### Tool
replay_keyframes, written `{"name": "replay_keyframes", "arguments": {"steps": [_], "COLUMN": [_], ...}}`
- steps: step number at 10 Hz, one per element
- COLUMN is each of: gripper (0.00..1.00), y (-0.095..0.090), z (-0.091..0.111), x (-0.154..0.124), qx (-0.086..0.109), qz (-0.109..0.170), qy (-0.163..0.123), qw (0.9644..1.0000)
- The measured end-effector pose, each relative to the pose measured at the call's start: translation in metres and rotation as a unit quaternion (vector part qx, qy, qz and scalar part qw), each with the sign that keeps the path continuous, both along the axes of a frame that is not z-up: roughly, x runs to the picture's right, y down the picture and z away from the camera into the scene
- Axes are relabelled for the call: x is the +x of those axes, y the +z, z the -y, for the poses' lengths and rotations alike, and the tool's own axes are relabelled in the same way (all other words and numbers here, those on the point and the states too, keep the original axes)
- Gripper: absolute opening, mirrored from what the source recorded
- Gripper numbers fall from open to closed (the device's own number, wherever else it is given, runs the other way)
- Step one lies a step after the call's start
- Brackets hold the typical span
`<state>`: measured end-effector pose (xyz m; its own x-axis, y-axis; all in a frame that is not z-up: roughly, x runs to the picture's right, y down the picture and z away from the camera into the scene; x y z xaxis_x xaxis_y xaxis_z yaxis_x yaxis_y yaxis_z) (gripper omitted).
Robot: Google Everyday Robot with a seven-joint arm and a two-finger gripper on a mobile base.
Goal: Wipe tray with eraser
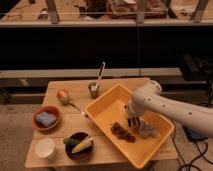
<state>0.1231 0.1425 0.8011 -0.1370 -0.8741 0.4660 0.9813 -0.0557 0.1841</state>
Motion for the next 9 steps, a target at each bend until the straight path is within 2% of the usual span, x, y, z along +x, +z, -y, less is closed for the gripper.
{"name": "replay_keyframes", "arguments": {"steps": [2, 3, 4, 5, 6, 7, 9], "gripper": [0.01, 0.01, 0.01, 0.01, 0.01, 0.01, 0.01], "y": [0.004, 0.004, 0.000, -0.006, -0.014, -0.023, -0.041], "z": [0.001, 0.000, -0.004, -0.010, -0.018, -0.027, -0.047], "x": [-0.033, -0.051, -0.072, -0.083, -0.090, -0.093, -0.084], "qx": [0.009, 0.015, 0.021, 0.023, 0.023, 0.019, 0.011], "qz": [0.037, 0.062, 0.100, 0.123, 0.142, 0.155, 0.168], "qy": [-0.025, -0.042, -0.070, -0.089, -0.101, -0.104, -0.102], "qw": [0.9990, 0.9971, 0.9923, 0.9882, 0.9844, 0.9822, 0.9804]}}
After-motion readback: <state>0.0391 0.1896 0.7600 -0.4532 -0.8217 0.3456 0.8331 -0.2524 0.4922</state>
